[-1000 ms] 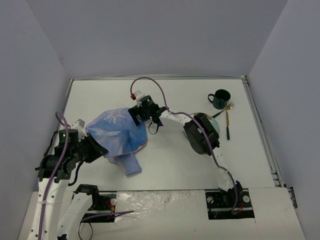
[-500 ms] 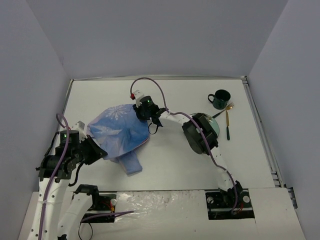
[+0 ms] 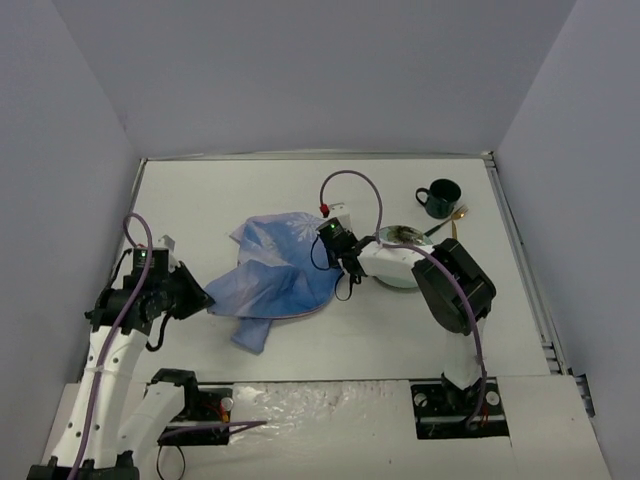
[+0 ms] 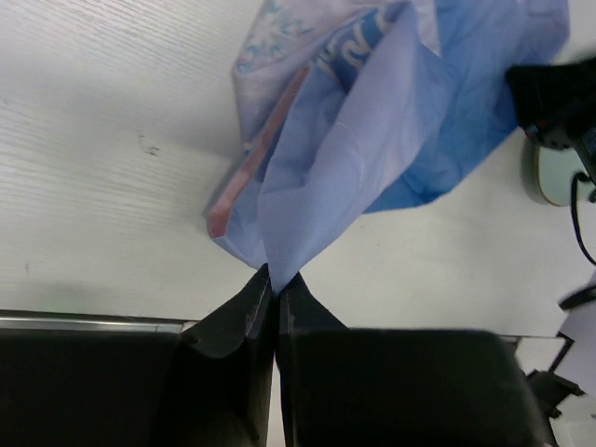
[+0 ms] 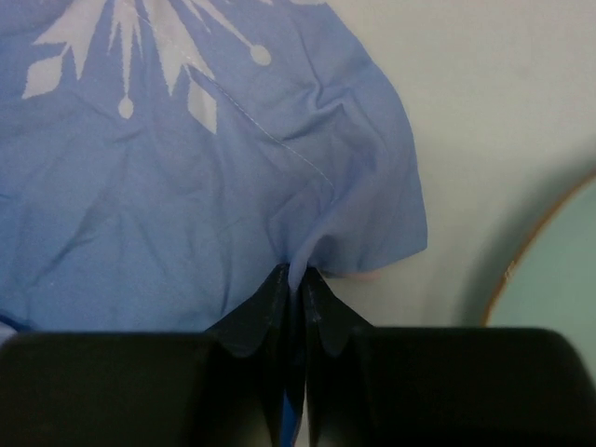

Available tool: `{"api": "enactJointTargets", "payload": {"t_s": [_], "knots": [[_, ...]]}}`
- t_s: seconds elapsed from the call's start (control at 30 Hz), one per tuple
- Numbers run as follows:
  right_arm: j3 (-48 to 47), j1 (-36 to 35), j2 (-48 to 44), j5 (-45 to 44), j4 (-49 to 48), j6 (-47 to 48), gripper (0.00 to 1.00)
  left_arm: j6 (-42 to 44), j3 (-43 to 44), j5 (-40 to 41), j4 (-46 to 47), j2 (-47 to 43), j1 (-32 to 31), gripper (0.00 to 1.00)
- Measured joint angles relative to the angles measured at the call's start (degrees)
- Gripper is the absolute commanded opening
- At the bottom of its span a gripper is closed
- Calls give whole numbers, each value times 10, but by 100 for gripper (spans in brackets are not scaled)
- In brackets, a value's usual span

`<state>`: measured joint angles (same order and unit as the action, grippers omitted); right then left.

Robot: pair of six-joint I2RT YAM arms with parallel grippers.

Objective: Set the dinner table for one person

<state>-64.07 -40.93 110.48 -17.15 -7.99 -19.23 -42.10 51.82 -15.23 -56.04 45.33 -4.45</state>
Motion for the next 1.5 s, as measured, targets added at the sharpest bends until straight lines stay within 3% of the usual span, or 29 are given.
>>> {"api": "enactJointTargets", "payload": {"t_s": [0.2,0.27,0.47,0.73,1.03,1.5], "knots": [[72,-4,-77,11,61,-68,62,15,15,66,6,59,0,0],[74,-4,-88,16,86,-70,67,25,33,96,6,71,0,0],[57,-4,-98,21,135,-47,68,63,110,190,-10,96,12,0],[2,-4,-97,35,141,-18,68,122,183,274,-21,99,97,0],[-13,-24,-83,56,148,-33,72,129,127,237,-22,76,98,0],[18,-173,-70,26,147,-146,76,128,111,205,-23,60,98,0]]}}
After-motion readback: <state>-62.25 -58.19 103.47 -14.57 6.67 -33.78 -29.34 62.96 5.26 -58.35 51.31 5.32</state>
